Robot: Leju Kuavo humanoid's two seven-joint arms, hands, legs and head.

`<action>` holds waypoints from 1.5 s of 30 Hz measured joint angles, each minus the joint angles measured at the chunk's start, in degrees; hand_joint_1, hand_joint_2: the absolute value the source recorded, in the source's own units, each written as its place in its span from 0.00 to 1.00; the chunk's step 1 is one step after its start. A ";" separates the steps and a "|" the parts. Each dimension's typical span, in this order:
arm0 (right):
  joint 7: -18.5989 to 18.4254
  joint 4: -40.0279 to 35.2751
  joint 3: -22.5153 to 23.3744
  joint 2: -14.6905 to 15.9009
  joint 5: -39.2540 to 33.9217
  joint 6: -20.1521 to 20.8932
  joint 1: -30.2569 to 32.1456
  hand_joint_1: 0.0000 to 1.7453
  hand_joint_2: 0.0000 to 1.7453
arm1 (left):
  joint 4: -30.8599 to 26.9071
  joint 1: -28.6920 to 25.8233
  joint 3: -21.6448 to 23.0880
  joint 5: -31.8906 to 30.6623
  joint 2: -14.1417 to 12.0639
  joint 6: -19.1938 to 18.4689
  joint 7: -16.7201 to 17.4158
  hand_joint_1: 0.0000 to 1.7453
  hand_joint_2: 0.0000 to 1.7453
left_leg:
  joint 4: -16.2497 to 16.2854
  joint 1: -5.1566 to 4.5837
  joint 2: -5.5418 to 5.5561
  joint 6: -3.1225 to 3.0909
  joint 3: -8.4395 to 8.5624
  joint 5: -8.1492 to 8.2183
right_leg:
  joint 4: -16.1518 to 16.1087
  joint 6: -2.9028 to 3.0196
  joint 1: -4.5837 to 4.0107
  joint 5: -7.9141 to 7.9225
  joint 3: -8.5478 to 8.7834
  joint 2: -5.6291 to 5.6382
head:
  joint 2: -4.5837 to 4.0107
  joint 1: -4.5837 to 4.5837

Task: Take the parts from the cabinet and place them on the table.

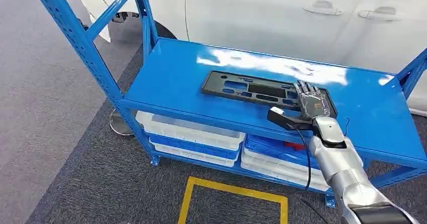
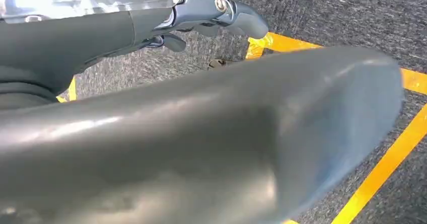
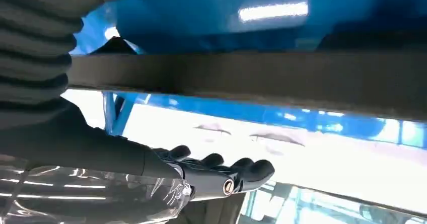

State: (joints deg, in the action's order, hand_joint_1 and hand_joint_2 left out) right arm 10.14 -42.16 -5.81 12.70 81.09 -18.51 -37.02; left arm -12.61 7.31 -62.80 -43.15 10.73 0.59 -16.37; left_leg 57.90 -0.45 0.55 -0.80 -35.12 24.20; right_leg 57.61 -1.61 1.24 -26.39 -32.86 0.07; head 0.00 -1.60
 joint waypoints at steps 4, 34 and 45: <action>-0.20 0.96 0.00 -0.07 0.07 -0.07 -0.10 0.00 1.00 | 0.00 -0.03 0.00 -0.04 0.00 0.00 0.00 0.00 0.00 | 0.00 0.00 0.00 0.00 0.00 0.00 | 0.00 0.00 0.00 0.00 0.00 0.00 | 0.00 -0.02; -0.39 3.93 0.02 -1.62 -1.07 -0.68 -2.22 0.00 1.00 | 0.00 -0.10 0.00 0.00 0.04 0.07 -0.13 0.00 0.00 | 0.00 0.00 -0.01 -0.02 0.12 -0.01 | 0.00 0.00 0.00 0.00 0.12 0.00 | 0.00 0.00; 0.26 4.96 0.61 -2.01 -2.82 1.31 -2.85 1.00 1.00 | 0.00 -0.15 0.00 0.37 0.04 0.07 -0.20 0.00 0.00 | 0.00 0.00 -0.01 -0.02 0.16 -0.01 | 0.00 -0.01 0.00 0.01 0.16 0.00 | 0.00 -0.02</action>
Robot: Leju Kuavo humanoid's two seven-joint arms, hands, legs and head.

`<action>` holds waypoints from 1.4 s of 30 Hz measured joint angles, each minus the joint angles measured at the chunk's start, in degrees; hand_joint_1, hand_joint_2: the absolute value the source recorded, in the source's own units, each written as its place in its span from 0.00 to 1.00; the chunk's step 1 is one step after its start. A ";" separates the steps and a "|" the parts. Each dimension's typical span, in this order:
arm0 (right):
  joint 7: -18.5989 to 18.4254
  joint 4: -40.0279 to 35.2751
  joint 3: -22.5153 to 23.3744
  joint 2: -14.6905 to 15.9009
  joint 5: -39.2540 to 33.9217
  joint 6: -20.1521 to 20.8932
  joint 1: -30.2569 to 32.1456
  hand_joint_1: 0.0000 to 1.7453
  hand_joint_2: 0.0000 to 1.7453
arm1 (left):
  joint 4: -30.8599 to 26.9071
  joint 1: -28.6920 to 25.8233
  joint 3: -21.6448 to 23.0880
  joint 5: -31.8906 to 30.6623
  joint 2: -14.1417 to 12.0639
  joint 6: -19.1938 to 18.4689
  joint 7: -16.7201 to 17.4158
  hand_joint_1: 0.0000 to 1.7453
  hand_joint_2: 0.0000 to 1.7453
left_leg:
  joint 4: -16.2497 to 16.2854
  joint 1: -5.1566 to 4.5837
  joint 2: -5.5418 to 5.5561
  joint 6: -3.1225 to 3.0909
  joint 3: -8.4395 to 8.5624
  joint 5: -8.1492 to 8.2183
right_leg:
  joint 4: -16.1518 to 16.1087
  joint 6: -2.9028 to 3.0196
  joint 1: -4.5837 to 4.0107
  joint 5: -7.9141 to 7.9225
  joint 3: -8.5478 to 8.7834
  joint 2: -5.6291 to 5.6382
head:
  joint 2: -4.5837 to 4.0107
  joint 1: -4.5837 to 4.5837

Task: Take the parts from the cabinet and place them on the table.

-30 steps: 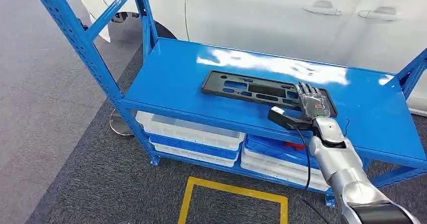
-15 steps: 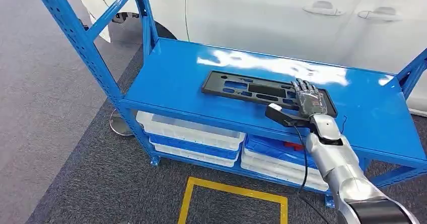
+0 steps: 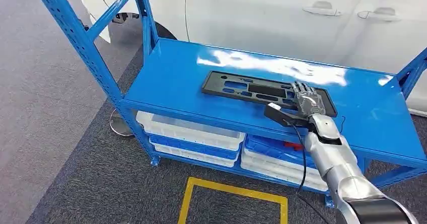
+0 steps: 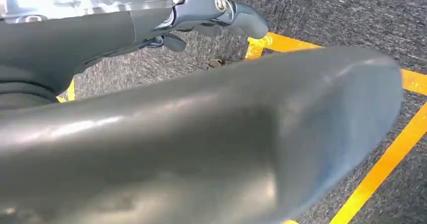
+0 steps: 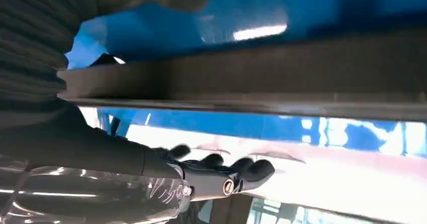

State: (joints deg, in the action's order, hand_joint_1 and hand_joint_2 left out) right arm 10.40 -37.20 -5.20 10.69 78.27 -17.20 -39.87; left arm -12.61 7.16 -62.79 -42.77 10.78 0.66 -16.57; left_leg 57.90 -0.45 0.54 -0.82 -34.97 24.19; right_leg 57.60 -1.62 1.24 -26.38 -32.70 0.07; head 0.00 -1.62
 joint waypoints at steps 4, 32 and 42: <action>0.18 0.64 0.28 -0.09 -0.57 0.09 0.09 1.00 1.00 | 0.00 -0.03 0.00 0.04 0.00 0.00 0.00 0.00 0.00 | 0.00 0.00 0.00 0.00 -0.02 0.00 | 0.00 0.00 0.00 0.00 -0.02 0.00 | 0.00 0.00; 0.96 1.22 0.48 -0.13 -1.79 0.79 0.10 1.00 1.00 | 0.00 -0.03 -0.02 0.15 0.00 -0.02 -0.22 0.00 0.00 | 0.00 0.00 0.00 0.00 -0.04 0.01 | 0.00 0.01 0.00 -0.01 -0.05 0.00 | 0.00 0.00; 1.40 0.26 0.50 -0.13 -2.73 1.01 0.32 1.00 1.00 | 0.00 0.00 -0.02 0.17 0.00 -0.70 -1.29 0.00 1.00 | 0.00 0.00 -0.01 0.00 -0.04 0.01 | 0.00 0.00 0.00 0.00 -0.06 0.01 | 0.00 0.00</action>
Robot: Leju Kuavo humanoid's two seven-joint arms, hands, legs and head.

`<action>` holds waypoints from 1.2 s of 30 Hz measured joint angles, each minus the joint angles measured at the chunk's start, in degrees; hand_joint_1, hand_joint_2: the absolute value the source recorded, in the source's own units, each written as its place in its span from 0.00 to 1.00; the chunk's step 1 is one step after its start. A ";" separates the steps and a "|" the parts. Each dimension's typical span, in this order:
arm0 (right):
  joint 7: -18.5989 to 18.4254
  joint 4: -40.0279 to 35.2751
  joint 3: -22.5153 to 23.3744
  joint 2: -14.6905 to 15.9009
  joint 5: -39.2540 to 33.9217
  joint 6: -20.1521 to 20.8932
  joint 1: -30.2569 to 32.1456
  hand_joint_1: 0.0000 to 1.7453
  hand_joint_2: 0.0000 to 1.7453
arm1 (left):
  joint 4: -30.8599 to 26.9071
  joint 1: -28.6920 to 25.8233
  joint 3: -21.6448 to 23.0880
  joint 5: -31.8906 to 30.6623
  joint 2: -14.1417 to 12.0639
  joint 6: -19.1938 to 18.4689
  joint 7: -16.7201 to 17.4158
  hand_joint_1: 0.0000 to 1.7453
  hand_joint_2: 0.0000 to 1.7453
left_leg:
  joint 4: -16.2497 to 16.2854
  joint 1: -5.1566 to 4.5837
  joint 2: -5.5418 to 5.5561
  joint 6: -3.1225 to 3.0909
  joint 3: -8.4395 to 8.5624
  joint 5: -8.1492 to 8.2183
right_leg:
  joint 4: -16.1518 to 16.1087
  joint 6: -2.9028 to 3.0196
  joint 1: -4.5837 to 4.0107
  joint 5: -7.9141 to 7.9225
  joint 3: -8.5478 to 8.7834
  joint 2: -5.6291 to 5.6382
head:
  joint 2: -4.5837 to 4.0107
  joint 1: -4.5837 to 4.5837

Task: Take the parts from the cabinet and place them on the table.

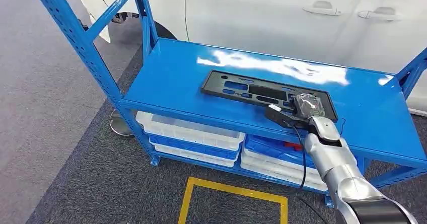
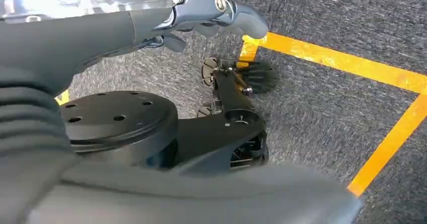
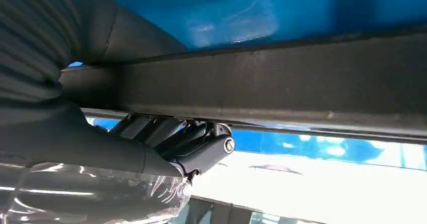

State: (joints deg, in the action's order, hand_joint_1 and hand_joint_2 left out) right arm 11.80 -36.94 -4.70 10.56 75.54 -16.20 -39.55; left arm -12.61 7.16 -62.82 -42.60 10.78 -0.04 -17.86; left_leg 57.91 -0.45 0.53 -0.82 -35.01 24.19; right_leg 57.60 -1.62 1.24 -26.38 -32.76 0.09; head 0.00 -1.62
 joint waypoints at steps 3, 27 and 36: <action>0.11 -0.41 0.00 0.00 -0.13 0.35 0.01 1.00 1.00 | 0.00 0.04 0.00 0.07 0.02 0.39 -0.91 0.00 1.00 | 0.00 0.00 0.00 0.00 0.00 0.00 | 0.00 0.00 0.00 0.00 -0.01 0.00 | 0.00 0.00; 0.74 -5.20 0.20 1.27 -2.32 0.76 3.11 1.00 1.00 | 0.00 0.59 -1.31 2.25 0.35 0.39 -5.14 0.00 1.00 | 0.00 0.00 -0.01 0.00 -0.02 0.01 | 0.00 0.00 0.00 0.00 -0.04 0.02 | 0.00 0.00; 5.40 -9.31 0.57 1.25 -8.90 2.58 4.26 1.00 1.00 | 0.00 0.75 -1.09 1.64 0.37 0.85 -4.41 0.00 1.00 | -0.01 0.00 -0.01 0.01 -0.05 0.01 | 0.00 0.00 0.00 0.00 -0.06 0.02 | 0.00 0.00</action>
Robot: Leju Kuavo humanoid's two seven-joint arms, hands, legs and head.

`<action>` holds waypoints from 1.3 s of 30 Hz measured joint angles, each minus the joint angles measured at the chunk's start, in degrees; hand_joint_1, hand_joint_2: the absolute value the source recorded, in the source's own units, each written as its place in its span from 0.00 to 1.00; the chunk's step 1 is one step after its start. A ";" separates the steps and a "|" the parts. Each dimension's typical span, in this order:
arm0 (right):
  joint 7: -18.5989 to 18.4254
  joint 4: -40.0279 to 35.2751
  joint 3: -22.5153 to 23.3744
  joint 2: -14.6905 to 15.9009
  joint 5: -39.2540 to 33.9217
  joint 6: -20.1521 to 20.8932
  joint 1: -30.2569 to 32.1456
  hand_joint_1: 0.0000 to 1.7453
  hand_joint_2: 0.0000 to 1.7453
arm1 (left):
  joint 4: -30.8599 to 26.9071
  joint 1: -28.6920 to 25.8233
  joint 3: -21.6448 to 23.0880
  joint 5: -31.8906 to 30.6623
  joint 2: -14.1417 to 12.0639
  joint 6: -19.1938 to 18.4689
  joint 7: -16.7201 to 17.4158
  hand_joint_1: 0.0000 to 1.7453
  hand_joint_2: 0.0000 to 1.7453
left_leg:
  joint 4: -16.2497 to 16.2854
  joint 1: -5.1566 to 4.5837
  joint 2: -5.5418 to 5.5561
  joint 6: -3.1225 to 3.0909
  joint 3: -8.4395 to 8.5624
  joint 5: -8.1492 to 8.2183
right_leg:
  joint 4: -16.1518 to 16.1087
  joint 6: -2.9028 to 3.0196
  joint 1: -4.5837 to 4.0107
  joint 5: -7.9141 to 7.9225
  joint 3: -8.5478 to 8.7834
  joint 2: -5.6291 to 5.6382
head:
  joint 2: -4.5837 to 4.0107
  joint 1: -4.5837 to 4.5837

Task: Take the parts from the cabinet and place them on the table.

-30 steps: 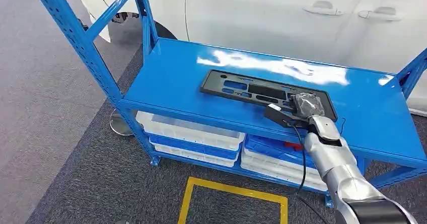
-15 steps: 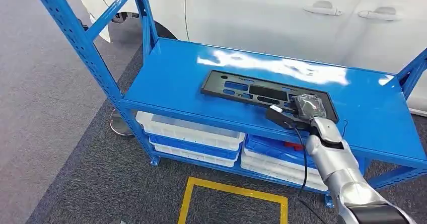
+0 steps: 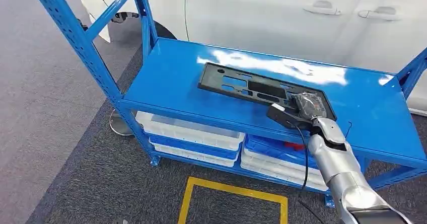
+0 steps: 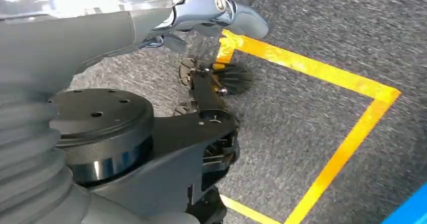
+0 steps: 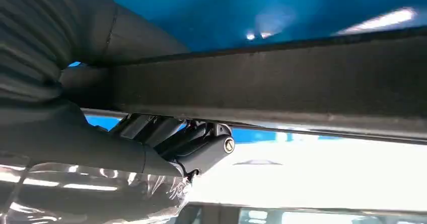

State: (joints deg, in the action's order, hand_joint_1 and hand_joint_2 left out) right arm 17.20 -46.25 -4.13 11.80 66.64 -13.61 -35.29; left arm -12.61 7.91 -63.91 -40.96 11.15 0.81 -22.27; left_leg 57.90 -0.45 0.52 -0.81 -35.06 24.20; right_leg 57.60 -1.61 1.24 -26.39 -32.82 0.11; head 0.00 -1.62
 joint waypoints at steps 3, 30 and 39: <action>1.64 -2.13 0.00 -0.04 -3.66 1.50 0.25 1.00 1.00 | 0.00 0.01 0.20 -0.31 0.00 0.24 0.54 0.00 1.00 | 0.00 0.00 0.01 0.00 -0.03 0.00 | 0.00 0.00 0.00 0.00 -0.03 -0.01 | 0.00 0.00; 12.06 -16.28 -6.93 -10.65 -48.89 28.87 -8.32 1.00 1.00 | 0.00 0.57 0.42 0.81 0.04 2.88 3.36 0.00 1.00 | -0.01 0.02 -0.07 0.01 -0.10 -0.02 | 0.05 0.01 -0.02 0.00 -0.11 0.08 | 0.00 0.00; 9.20 -19.53 -10.05 -14.77 -64.37 38.06 -11.51 1.00 1.00 | 0.00 1.03 0.46 0.79 0.17 2.86 3.63 0.00 1.00 | 0.00 0.02 -0.05 0.01 -0.11 -0.03 | 0.05 0.00 0.00 0.00 -0.10 0.07 | 0.00 0.00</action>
State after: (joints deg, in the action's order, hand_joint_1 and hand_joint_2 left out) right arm 26.40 -65.78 -14.18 -2.97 2.27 24.45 -46.81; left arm -12.61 8.94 -63.45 -40.17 11.32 3.67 -18.64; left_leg 57.90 -0.43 0.47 -0.80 -35.16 24.17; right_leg 57.66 -1.61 1.24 -26.39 -32.91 0.18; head 0.00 -1.62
